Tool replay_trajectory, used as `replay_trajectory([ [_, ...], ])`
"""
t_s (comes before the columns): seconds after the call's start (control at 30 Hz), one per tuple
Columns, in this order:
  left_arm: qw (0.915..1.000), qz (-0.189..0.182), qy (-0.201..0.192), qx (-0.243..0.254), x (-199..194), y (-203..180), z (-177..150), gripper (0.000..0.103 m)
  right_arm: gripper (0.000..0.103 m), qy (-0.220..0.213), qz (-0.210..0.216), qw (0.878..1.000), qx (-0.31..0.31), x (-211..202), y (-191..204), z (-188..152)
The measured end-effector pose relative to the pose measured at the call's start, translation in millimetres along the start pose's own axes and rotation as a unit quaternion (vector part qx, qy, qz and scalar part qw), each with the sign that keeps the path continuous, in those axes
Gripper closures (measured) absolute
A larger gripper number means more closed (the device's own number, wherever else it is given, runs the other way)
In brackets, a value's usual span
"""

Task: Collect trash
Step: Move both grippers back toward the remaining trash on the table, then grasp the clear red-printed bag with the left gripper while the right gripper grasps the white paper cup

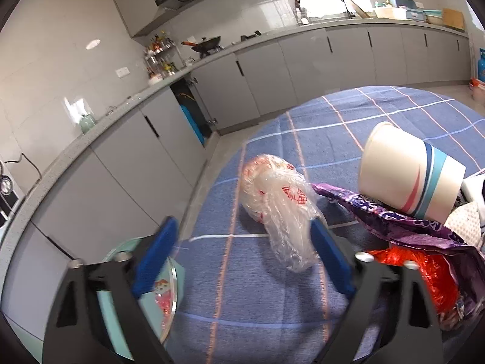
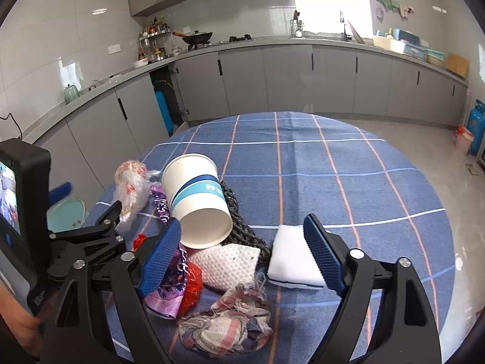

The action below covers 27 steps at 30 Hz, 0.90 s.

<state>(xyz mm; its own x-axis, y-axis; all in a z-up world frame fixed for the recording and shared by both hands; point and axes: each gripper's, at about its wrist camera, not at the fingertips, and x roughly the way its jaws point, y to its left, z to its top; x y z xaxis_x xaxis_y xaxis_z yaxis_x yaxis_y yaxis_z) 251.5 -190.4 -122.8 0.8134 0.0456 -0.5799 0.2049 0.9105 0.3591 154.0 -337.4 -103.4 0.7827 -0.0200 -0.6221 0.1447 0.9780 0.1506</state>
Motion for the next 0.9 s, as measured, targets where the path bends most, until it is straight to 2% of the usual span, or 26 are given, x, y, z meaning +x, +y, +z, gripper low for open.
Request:
replay_trajectory([
  [0.07,0.9999,-0.012,0.007,0.001,4,-3,0,0.043,0.019,0.001,0.0,1.0,-0.004,2,4,1],
  [0.1,0.9996,-0.026,0.012,0.002,5,-5,-2,0.059,0.019,0.001,0.001,1.0,-0.004,3,5,2],
  [0.13,0.9992,-0.037,0.016,0.003,7,-5,-3,0.068,0.019,0.002,0.005,1.0,-0.004,5,6,3],
  [0.2,0.9981,-0.056,0.025,0.002,10,-5,-6,0.1,0.019,0.005,0.007,1.0,-0.007,9,10,6],
  [0.23,0.9976,-0.063,0.029,0.001,11,-5,-7,0.102,0.019,0.008,0.008,1.0,-0.01,11,11,7],
  [0.37,0.998,-0.058,0.026,-0.004,10,2,-11,0.102,0.019,0.017,0.008,1.0,-0.014,18,16,10],
  [0.6,0.9991,-0.04,-0.005,-0.009,-10,22,-13,0.102,0.019,0.038,0.022,0.999,-0.011,29,23,12],
  [0.7,0.9992,-0.034,-0.012,-0.015,-18,31,-16,0.1,0.019,0.035,0.023,0.999,-0.008,27,23,12],
  [0.73,0.9992,-0.032,-0.013,-0.018,-19,33,-16,0.094,0.019,0.035,0.023,0.999,-0.006,27,22,12],
  [0.77,0.9994,-0.024,-0.014,-0.021,-19,35,-16,0.068,0.019,0.034,0.023,0.999,-0.003,26,21,12],
  [0.83,0.9994,-0.016,-0.023,-0.021,-21,35,-15,0.034,0.019,0.032,0.019,0.999,0.001,26,19,12],
  [0.9,0.9994,-0.013,-0.026,-0.017,-21,32,-12,0.033,0.019,0.029,0.015,0.999,0.002,24,17,11],
])
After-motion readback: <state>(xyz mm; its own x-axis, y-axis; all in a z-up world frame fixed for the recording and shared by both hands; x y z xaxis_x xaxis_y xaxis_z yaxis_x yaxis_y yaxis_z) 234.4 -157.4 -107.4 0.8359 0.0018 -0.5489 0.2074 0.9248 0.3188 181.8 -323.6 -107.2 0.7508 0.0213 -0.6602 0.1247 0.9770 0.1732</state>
